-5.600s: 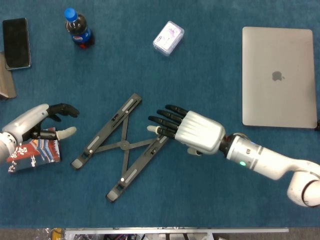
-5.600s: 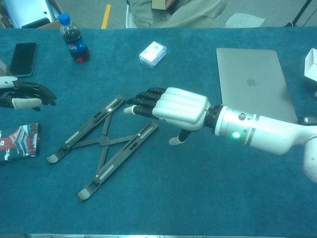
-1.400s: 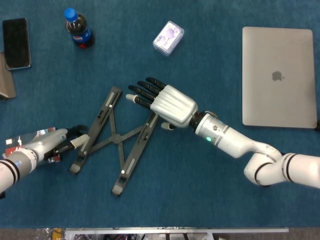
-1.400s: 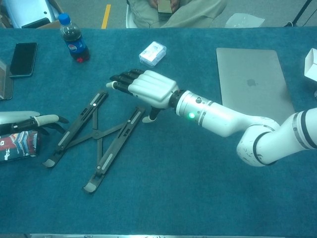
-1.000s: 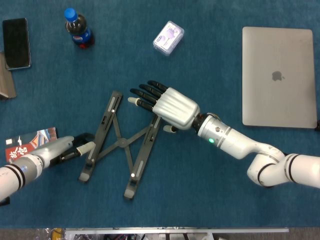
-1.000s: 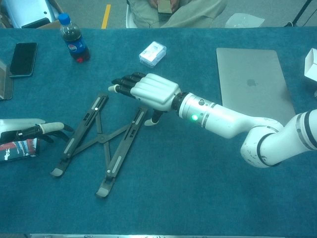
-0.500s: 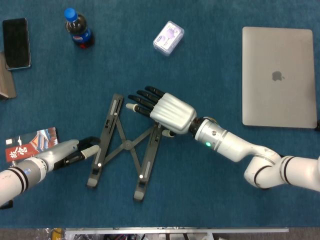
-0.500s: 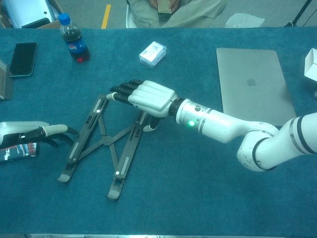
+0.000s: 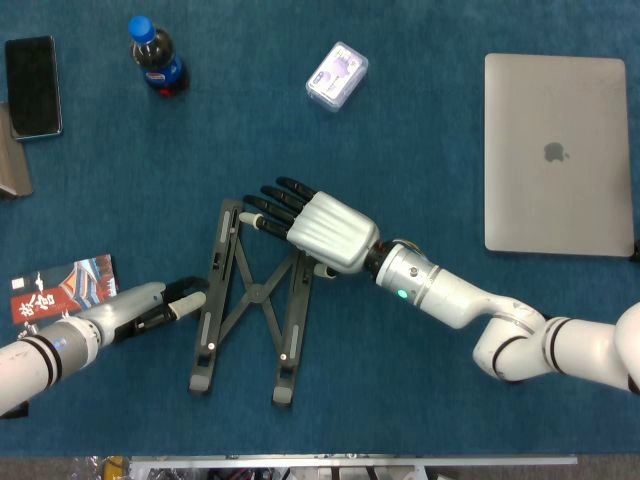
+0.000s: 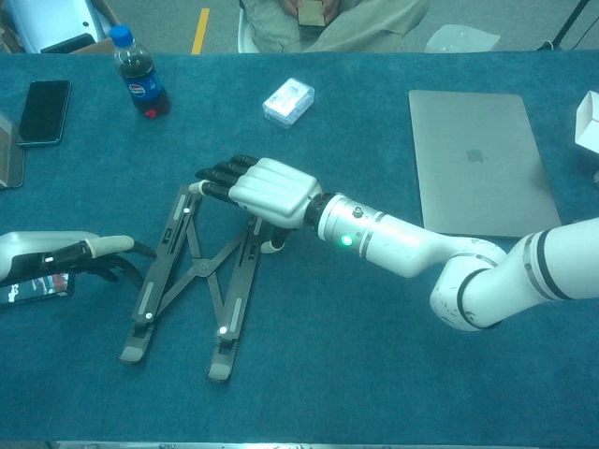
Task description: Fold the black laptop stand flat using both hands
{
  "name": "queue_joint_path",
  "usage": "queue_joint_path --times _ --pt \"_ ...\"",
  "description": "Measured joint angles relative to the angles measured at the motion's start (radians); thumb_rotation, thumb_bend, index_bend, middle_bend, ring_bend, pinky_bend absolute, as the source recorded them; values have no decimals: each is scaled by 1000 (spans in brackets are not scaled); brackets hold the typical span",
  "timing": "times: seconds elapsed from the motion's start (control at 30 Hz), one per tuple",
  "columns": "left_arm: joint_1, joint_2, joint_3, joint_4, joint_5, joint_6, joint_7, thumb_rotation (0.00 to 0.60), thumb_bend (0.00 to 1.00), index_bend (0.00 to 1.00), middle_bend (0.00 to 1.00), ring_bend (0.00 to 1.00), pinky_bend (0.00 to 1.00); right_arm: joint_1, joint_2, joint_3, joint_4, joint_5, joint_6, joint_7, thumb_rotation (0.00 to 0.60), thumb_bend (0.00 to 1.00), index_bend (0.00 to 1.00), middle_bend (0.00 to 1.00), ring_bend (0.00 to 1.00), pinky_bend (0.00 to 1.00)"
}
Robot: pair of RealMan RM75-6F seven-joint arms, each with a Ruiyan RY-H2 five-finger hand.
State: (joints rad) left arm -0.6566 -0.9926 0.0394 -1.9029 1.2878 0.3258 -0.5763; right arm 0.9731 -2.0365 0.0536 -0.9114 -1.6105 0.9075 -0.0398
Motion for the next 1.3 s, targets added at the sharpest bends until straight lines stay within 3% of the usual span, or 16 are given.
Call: queue_joint_path --times 1.3 --pt "-2 -64 -28 -7 57 -57 -28 0 252 0 133 0 89 17 -57 37 36 24 -3 -23 600 92 0 8 0 68"
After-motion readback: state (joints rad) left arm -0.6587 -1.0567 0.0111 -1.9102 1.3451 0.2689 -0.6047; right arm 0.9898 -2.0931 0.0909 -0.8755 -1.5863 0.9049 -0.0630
